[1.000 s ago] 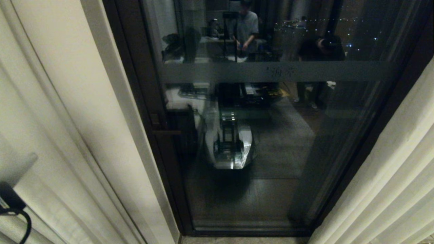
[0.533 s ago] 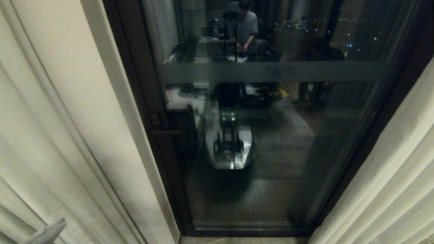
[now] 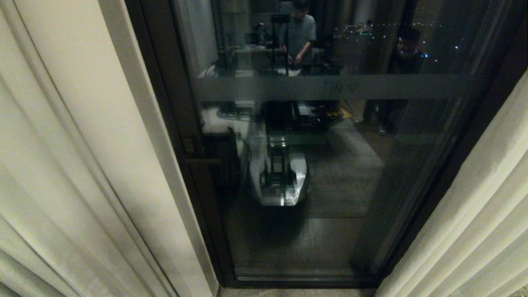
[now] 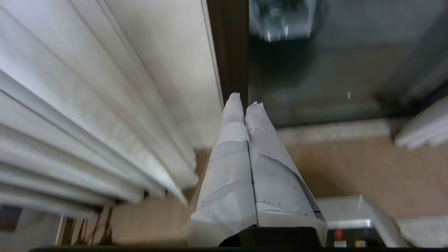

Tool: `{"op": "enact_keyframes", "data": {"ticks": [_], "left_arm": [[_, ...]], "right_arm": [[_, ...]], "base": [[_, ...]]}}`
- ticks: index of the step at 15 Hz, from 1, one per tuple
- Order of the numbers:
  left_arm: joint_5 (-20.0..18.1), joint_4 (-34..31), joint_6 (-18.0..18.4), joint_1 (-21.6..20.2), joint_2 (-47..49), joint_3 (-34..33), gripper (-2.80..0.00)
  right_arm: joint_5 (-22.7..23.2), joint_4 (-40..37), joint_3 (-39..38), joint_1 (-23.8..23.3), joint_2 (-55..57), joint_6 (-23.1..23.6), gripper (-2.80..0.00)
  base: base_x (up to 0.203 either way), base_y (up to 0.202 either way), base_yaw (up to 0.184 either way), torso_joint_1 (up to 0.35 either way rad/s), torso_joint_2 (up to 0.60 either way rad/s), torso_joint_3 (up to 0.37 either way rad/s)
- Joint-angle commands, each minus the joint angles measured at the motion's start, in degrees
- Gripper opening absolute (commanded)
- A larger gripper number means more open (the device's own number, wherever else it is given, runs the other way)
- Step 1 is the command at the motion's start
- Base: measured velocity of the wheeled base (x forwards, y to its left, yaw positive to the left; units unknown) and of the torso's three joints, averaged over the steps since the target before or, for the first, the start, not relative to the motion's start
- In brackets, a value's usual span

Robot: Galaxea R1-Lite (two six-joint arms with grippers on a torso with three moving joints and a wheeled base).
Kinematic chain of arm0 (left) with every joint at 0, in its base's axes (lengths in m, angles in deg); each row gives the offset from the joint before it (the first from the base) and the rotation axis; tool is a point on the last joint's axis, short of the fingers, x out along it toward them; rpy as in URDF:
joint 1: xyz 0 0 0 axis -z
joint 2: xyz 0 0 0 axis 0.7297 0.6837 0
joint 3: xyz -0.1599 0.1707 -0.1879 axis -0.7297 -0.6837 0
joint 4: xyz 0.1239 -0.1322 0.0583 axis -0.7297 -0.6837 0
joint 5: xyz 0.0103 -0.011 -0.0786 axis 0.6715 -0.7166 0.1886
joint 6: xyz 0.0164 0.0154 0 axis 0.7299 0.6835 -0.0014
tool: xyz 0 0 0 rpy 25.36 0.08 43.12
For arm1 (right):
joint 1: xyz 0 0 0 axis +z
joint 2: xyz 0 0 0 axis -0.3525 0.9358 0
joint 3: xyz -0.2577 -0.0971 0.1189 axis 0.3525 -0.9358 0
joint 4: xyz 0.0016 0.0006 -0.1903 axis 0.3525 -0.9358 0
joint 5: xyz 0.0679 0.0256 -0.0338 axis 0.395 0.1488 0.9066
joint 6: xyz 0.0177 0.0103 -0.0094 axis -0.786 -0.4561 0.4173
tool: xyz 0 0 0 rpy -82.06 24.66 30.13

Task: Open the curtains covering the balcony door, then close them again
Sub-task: Pull the inner curtains open on both sides

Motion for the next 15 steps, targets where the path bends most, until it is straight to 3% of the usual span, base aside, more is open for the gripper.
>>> {"op": "enact_keyframes", "data": {"ticks": [1,7,15], "left_arm": [[0.14,-0.07,-0.58,-1.92,-5.73,0.0,-2.8],[0.21,-0.2,-1.43,-2.69,-20.74,0.0,-2.8],[0.21,-0.27,-1.78,-2.56,-21.59,0.0,-2.8]], "right_arm": [[0.05,-0.01,-0.01,0.11,0.07,0.06,-2.8],[0.05,-0.01,-0.01,0.18,0.07,0.06,-2.8],[0.05,-0.01,-0.01,0.18,0.07,0.06,-2.8]], "base": [[0.0,0.0,0.0,0.0,0.0,0.0],[0.0,0.0,0.0,0.0,0.0,0.0],[0.0,0.0,0.0,0.0,0.0,0.0]]}}
